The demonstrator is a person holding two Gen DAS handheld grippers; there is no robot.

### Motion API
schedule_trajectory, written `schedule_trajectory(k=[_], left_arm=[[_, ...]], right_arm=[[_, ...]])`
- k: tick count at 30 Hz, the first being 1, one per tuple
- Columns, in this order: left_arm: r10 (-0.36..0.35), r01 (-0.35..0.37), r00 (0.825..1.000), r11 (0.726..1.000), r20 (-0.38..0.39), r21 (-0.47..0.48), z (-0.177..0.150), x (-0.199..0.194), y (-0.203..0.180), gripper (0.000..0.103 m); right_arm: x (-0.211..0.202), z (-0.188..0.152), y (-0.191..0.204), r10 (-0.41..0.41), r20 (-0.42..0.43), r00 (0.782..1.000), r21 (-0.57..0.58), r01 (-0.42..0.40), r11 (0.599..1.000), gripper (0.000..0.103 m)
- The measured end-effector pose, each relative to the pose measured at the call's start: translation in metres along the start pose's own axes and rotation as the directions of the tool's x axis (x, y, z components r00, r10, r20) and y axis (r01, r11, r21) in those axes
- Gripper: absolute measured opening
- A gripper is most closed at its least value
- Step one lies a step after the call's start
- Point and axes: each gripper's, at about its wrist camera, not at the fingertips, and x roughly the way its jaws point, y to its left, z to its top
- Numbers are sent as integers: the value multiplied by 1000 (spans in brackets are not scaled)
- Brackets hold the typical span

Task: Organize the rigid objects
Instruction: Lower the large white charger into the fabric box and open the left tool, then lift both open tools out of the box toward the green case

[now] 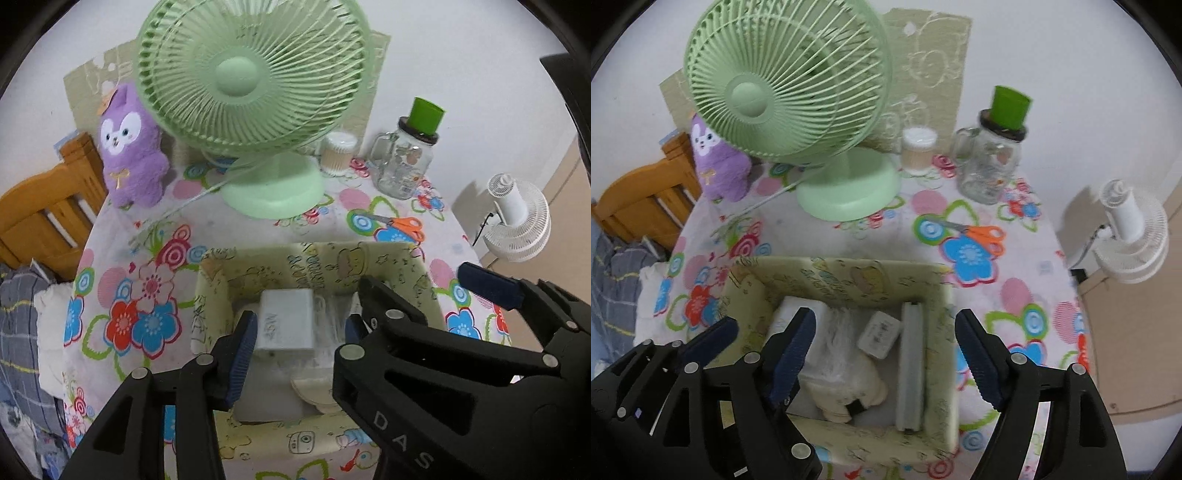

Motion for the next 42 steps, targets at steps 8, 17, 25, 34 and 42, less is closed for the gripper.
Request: schedule_trajectory(k=[8, 17, 25, 34, 42], left_arm=[[1, -1, 1000, 1000, -7, 6, -2, 5, -4, 62], [20, -20, 1000, 1000, -24, -6, -14, 1, -3, 80], [50, -50, 999, 999, -8, 1, -24, -16, -7, 90], [76, -76, 997, 997, 16, 10, -37, -41, -13, 94], [78, -79, 996, 996, 45, 29, -48, -64, -22, 97]], right_arm=[[3, -4, -6, -48, -10, 999, 10, 48, 999, 87], [0, -18, -6, -31, -18, 999, 13, 31, 999, 91], [-18, -31, -8, -11, -1, 1000, 23, 11, 1000, 96], [-43, -43, -8, 18, 24, 1000, 21, -19, 1000, 98], [-64, -57, -10, 53, 40, 998, 29, -54, 998, 100]])
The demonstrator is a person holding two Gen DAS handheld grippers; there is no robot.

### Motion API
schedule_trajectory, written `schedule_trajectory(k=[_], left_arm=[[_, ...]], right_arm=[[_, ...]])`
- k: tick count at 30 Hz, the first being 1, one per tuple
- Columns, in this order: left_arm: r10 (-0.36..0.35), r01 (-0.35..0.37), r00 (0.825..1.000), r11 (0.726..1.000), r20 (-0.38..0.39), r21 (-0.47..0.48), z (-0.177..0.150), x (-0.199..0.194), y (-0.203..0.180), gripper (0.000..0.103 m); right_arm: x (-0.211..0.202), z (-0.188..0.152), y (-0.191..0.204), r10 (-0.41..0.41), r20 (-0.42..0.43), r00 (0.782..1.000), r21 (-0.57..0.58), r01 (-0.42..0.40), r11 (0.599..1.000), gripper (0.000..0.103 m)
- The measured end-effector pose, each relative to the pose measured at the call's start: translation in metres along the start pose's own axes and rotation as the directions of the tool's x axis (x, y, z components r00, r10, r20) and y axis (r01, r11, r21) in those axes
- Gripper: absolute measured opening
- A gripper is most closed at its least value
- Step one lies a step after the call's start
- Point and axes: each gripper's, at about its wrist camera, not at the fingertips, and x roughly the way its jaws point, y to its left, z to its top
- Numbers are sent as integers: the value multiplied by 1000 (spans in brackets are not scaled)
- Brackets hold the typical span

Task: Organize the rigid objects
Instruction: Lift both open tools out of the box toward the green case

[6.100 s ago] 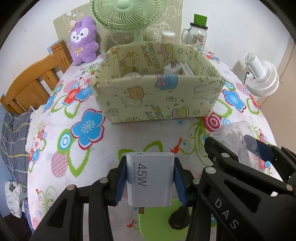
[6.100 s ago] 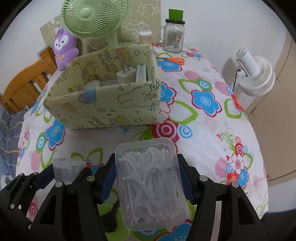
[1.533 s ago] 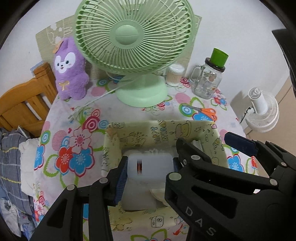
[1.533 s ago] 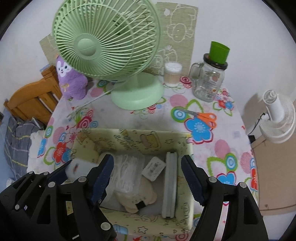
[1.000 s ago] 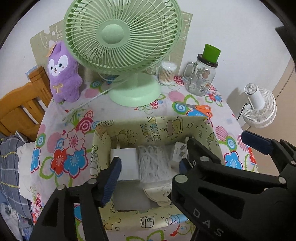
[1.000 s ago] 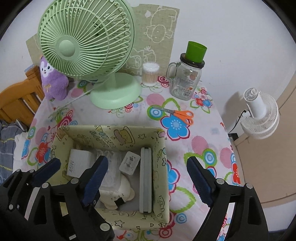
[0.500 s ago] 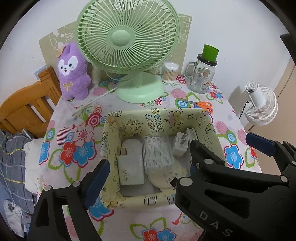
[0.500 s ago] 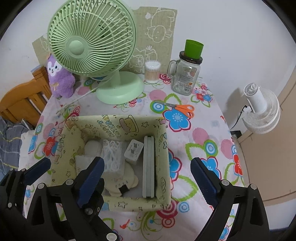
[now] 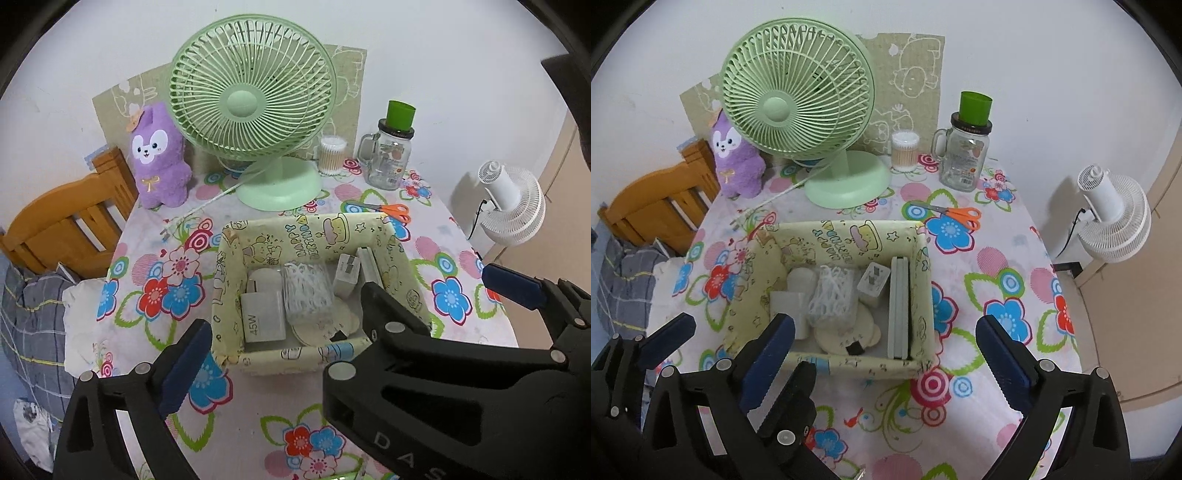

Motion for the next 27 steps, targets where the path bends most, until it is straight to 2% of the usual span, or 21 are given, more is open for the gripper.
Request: schedule_trajectory(k=[9, 27], left_arm=[[18, -18, 1000, 1000, 18, 23, -18, -21, -8, 97], [-5, 5, 1000, 999, 9, 37, -54, -39, -18, 97]], right_arm=[[-20, -17, 0, 20, 19, 1000, -38, -19, 999, 101], [-43, -57, -3, 26, 53, 998, -60, -23, 998, 101]])
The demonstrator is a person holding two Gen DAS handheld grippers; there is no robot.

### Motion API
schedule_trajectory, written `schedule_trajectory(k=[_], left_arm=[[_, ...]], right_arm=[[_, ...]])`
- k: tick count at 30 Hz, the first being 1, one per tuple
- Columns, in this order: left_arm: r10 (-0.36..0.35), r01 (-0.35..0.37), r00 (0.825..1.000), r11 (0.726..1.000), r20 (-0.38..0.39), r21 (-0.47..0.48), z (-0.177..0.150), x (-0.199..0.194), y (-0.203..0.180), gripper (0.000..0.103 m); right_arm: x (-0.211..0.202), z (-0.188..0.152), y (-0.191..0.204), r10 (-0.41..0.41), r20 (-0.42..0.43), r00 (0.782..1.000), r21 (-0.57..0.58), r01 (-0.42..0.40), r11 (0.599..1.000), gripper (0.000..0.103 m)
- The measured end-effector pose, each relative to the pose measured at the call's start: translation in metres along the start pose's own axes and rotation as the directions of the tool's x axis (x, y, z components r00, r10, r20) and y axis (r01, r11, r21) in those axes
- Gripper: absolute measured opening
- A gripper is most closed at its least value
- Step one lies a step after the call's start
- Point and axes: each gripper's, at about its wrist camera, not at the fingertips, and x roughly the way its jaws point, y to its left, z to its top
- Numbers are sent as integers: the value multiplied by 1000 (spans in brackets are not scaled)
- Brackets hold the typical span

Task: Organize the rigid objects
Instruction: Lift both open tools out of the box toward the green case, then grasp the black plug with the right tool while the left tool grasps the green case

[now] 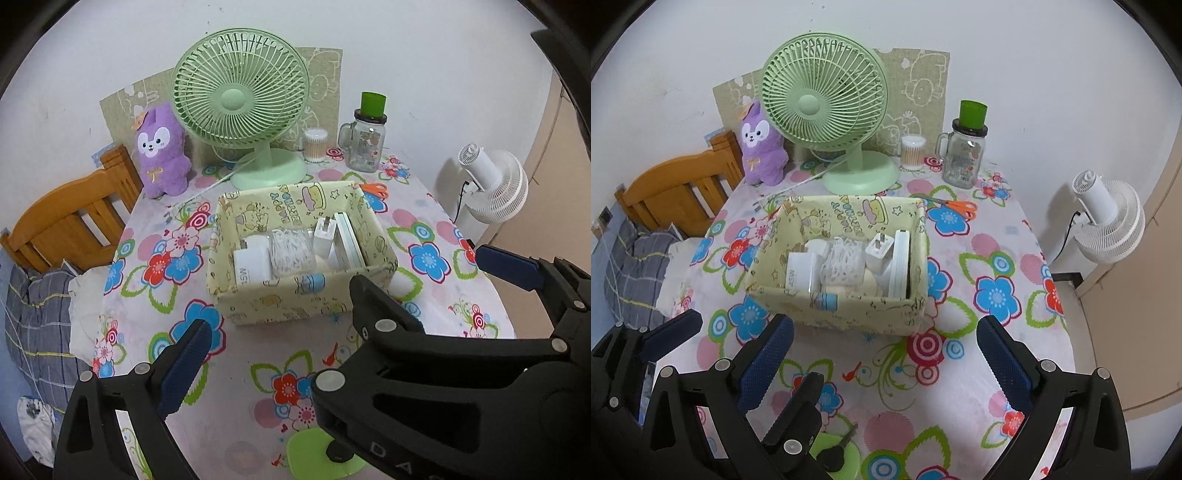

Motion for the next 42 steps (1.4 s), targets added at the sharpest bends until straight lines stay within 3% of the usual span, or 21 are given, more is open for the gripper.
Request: schedule_trajectory(k=[11, 22, 31, 42], left_arm=[[-16, 16, 1000, 1000, -14, 0, -26, 3, 2, 97], [-35, 35, 999, 999, -24, -13, -49, 13, 3, 97], [-50, 48, 997, 998, -57, -28, -78, 24, 3, 95], [-62, 58, 995, 997, -81, -52, -121, 37, 3, 95]], right_arm=[[6, -26, 7, 18, -27, 999, -3, -18, 1000, 101], [9, -49, 11, -27, 9, 1000, -12, 27, 1000, 100], [21, -80, 15, 8, -28, 1000, -5, -8, 1000, 93], [34, -123, 22, 14, -70, 997, -21, -16, 1000, 92]])
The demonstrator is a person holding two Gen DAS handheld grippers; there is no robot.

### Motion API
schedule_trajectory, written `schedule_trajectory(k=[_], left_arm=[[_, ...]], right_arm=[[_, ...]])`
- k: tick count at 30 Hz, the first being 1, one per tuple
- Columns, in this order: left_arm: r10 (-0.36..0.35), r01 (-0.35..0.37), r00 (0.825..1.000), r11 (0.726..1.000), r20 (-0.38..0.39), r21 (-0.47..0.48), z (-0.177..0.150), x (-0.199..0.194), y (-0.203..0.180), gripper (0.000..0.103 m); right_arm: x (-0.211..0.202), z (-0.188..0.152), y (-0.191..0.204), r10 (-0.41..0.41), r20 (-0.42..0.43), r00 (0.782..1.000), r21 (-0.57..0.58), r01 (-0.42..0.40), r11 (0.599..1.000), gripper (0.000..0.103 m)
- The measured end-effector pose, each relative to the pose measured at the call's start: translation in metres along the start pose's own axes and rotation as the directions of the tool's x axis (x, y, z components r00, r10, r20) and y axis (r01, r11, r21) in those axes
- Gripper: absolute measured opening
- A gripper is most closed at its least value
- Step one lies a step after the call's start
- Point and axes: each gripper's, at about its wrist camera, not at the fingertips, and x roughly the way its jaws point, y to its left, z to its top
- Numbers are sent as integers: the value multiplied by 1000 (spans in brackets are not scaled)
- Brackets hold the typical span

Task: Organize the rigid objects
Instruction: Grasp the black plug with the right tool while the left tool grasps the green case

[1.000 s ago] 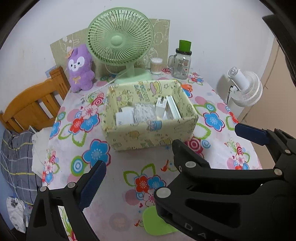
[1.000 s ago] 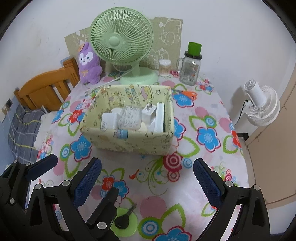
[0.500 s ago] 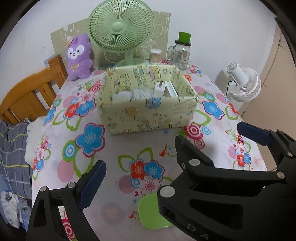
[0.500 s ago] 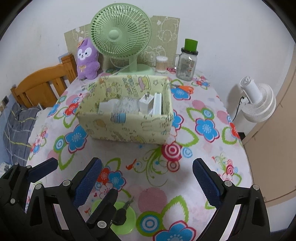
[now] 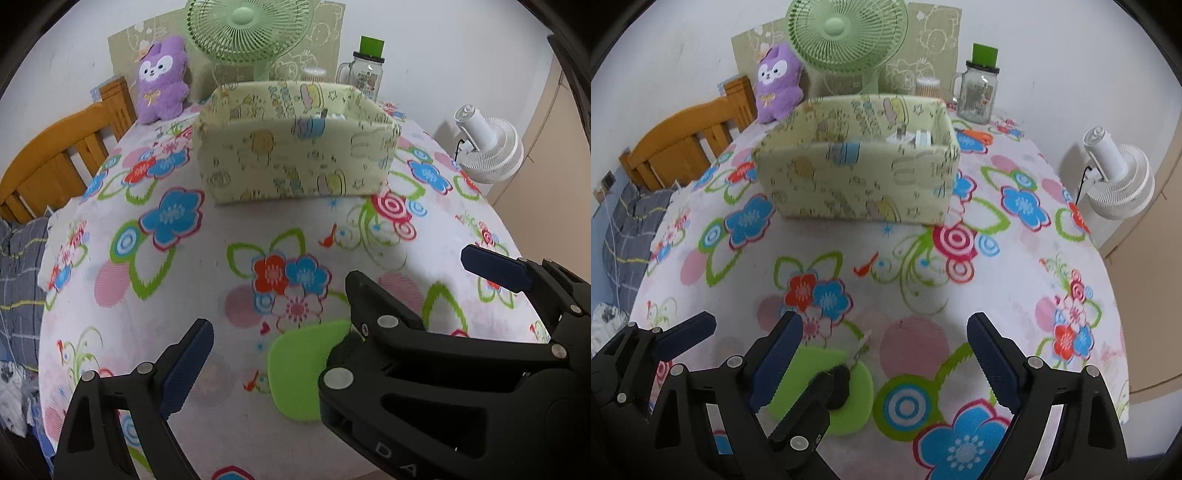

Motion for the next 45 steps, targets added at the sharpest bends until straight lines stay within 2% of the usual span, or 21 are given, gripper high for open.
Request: schedule_trajectory(k=[9, 14, 27, 29, 32, 35, 38, 40, 45], left_arm=[[-6, 6, 1000, 1000, -20, -10, -24, 10, 0, 94], [-23, 22, 1000, 999, -21, -33, -32, 15, 3, 94], [-22, 22, 1000, 999, 5, -48, -51, 22, 15, 93], [-23, 23, 1000, 999, 2, -42, -54, 23, 16, 93], [-6, 6, 1000, 1000, 28, -15, -57, 20, 15, 93], [4, -4, 999, 1000, 38, -1, -57, 20, 14, 93], [5, -5, 999, 1000, 36, 10, -55, 21, 11, 93], [2, -3, 999, 1000, 35, 21, -54, 21, 7, 92], [-14, 13, 1000, 999, 26, 30, -49, 25, -2, 92]], right_arm=[[11, -23, 3, 21, -28, 999, -11, -21, 1000, 88], [16, -30, 4, 41, -46, 998, -18, -41, 999, 77], [25, -44, 22, 111, -32, 993, -72, -114, 991, 74], [27, -48, 23, 130, -41, 991, -67, -133, 989, 69], [29, -51, 23, 155, -45, 987, -44, -157, 987, 67], [29, -51, 22, 139, -41, 989, -31, -140, 990, 60], [29, -51, 19, 121, -40, 992, -39, -122, 992, 42], [28, -51, 15, 123, -34, 992, -46, -124, 991, 36], [27, -47, 6, 85, -16, 996, -55, -86, 995, 35]])
